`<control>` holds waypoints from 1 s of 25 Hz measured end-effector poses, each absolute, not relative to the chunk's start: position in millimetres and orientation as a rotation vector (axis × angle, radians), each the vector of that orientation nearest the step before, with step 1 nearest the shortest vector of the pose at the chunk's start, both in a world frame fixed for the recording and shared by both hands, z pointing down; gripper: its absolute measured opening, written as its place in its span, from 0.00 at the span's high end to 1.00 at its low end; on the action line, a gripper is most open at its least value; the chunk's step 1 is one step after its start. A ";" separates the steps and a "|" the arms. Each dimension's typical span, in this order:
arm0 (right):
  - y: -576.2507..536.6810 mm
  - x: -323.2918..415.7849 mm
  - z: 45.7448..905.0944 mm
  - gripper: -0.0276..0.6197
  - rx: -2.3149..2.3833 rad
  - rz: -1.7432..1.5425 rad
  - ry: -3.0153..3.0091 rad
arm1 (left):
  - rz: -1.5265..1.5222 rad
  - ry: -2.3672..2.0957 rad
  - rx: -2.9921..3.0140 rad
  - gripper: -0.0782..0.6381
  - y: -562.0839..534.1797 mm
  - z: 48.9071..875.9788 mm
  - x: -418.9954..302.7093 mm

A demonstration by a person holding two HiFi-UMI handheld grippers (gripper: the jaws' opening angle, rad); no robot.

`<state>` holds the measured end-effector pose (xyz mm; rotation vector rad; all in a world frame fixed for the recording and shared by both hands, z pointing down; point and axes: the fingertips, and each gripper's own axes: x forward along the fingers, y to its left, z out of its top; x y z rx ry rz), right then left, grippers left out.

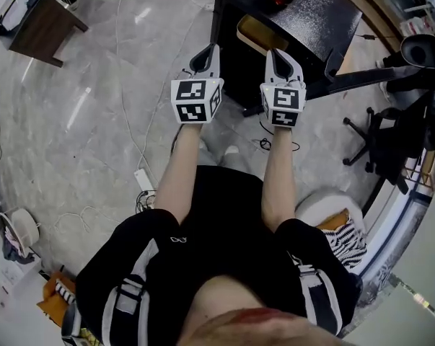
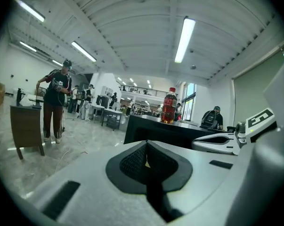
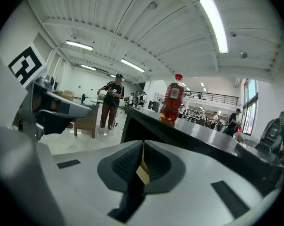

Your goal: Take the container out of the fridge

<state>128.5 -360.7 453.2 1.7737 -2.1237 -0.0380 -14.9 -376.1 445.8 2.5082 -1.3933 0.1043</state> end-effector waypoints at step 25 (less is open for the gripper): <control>-426.4 116.8 568.6 0.85 1.083 -0.071 -1.752 | -0.039 -1.405 2.362 0.88 -412.3 465.0 -49.0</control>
